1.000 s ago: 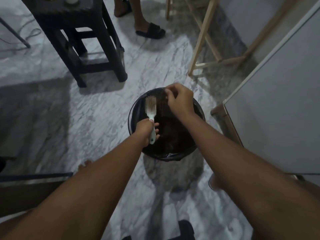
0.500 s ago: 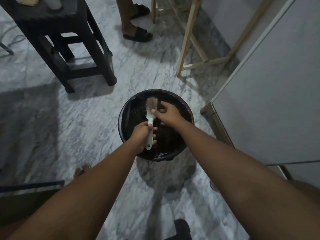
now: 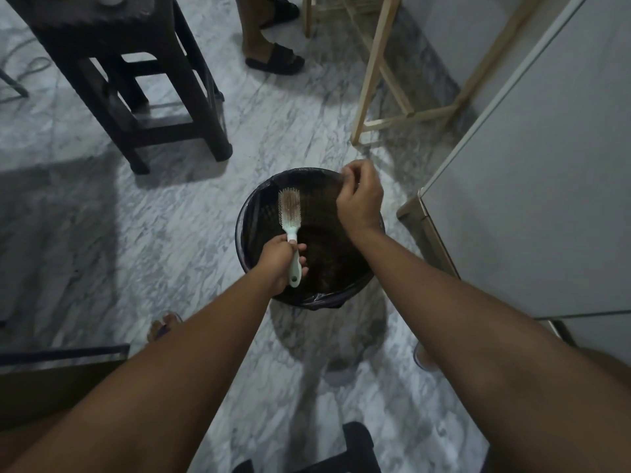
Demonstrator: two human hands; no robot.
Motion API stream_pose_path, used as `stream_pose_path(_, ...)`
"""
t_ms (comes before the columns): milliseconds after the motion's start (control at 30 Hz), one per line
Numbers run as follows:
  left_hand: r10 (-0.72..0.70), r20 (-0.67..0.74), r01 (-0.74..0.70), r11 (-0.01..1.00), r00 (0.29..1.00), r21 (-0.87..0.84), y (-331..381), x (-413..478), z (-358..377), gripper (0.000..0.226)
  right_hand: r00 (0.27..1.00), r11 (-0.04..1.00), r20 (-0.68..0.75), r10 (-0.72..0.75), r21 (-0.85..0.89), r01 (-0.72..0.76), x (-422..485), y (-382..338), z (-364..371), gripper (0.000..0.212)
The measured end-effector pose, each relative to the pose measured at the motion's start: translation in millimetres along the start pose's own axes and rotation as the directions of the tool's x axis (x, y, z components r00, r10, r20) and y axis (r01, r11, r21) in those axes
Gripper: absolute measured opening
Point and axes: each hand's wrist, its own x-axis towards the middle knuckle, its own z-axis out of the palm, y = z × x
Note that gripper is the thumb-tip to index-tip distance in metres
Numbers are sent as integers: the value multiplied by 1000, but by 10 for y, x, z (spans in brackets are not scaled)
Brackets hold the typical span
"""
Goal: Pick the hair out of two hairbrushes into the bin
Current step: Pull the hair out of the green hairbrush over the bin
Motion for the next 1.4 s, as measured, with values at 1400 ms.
stream_pose_path(1400, 3, 20, -1, 997, 1000, -76, -217, 5, -99, 24, 953, 950, -186, -238, 160, 268, 235, -492, -119, 9)
